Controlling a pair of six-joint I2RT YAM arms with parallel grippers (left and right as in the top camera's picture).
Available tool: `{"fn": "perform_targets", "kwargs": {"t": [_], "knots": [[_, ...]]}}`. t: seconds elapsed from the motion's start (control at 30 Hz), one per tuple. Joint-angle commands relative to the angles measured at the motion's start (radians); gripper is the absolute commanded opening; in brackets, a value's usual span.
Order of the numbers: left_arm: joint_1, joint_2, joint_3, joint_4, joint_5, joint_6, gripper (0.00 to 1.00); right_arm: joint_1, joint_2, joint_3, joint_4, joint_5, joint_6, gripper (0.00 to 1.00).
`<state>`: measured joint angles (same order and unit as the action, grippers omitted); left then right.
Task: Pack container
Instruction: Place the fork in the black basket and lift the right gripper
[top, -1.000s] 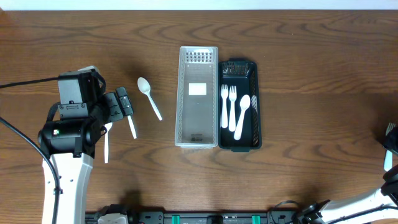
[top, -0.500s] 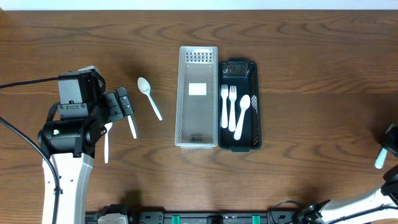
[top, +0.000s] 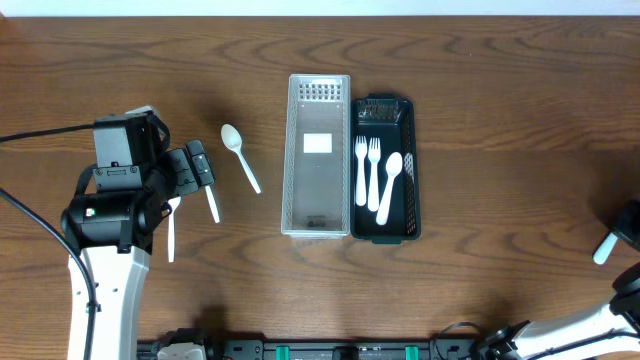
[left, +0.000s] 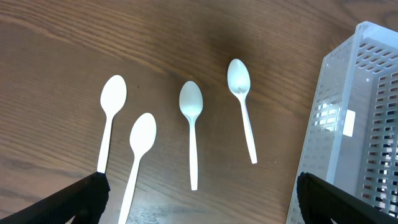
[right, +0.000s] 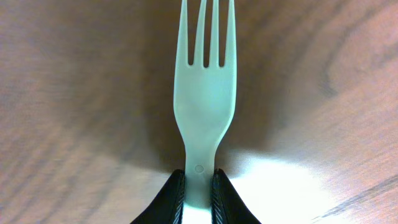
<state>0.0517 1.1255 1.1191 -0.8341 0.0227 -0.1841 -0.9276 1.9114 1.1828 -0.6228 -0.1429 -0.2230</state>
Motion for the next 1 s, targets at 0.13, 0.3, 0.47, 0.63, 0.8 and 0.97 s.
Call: {"fn": "perform_targets", "kwargs": {"t": [0.13, 0.3, 0.47, 0.63, 0.8, 0.97], "knots": [[0.003, -0.002, 0.016, -0.002, -0.008, -0.008, 0.98, 0.154, -0.190, -0.003, -0.010, -0.038, 0.095, 0.11], [0.003, -0.002, 0.016, -0.002, -0.007, -0.009, 0.98, 0.382, -0.319, 0.001, -0.044, -0.071, 0.126, 0.11], [0.003, -0.002, 0.016, -0.003, -0.007, -0.009, 0.98, 0.701, -0.409, 0.076, -0.131, -0.029, 0.186, 0.09], [0.003, -0.002, 0.016, -0.003, -0.007, -0.009, 0.98, 1.004, -0.408, 0.249, -0.217, 0.026, 0.301, 0.06], [0.003, -0.002, 0.016, -0.003, -0.007, -0.009, 0.98, 1.194, -0.384, 0.330, -0.230, 0.091, 0.411, 0.04], [0.003, -0.002, 0.016, -0.003, -0.007, -0.009, 0.98, 1.267, -0.300, 0.321, -0.280, 0.120, 0.502, 0.02]]}}
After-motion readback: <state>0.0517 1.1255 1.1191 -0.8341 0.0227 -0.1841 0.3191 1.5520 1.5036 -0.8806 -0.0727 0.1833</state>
